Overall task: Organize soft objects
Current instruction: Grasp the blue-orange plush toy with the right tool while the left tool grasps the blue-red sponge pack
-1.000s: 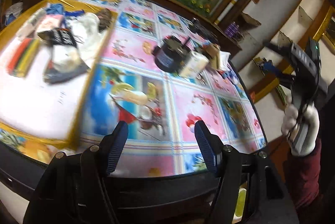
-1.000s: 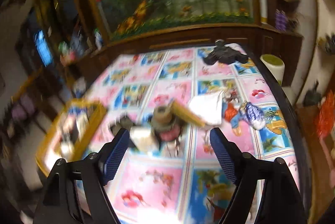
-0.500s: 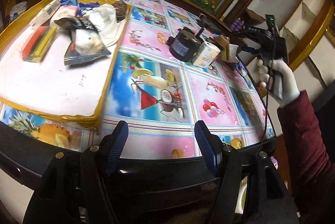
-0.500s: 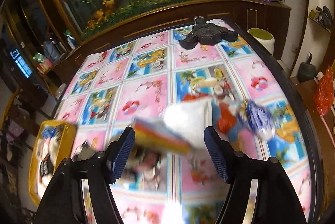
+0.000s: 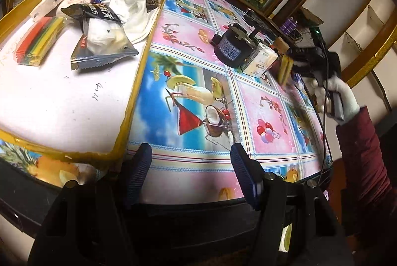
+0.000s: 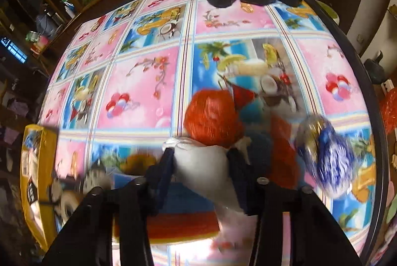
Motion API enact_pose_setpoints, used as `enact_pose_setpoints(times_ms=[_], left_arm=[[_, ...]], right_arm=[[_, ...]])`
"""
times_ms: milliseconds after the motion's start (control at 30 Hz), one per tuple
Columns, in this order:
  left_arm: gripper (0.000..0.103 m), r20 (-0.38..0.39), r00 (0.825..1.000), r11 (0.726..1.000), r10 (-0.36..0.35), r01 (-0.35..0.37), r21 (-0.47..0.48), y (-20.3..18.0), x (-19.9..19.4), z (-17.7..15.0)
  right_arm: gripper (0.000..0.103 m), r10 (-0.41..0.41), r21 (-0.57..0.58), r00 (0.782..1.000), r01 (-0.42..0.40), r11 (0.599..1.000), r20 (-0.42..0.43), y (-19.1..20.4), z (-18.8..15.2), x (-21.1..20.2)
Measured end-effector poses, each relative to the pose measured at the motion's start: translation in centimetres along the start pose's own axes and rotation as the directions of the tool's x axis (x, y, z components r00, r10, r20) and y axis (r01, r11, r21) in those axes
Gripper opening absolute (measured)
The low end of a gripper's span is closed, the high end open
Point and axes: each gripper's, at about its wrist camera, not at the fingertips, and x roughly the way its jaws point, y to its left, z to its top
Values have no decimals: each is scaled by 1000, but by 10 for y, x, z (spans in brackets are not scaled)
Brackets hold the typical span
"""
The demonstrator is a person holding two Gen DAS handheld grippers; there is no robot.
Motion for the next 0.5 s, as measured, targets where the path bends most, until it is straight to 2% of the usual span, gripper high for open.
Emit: enact_pose_setpoints(times_ms=[100,200,267,300,333,400,467,500], left_arm=[[65,-1,1000,1000,-5,5,12,-1,2,2],[65,-2,1000,1000,-16,16,12,0,2,3],[65,-4,1000,1000,-24,24,14,0,2,4],[65,-5,1000,999,-28,28,15,0,2,4],[65,-6,1000,999,-30,30,18,-1,3,5],[65,-6,999,999,-38,38,29,-3,2,4],[65,-4,999,997,-54,55,50,-8,1,2],[65,-2,998,996,-62,62,64,-12,1,2]], right_arm=[[40,33,-77,998,-36,996,-47,6,-38,-10],[42,121,-159,988,-135,978,-93,20,-77,-26],[44,186,-139,982,-190,972,-44,10,-86,-48],[50,188,-111,982,-186,976,7,0,-85,-60],[55,170,-83,984,-164,983,61,-11,-83,-71],[68,55,3,978,-57,998,203,-42,-72,-94],[74,-28,89,962,4,996,272,-71,-62,-104],[74,-55,126,958,20,992,283,-84,-56,-104]])
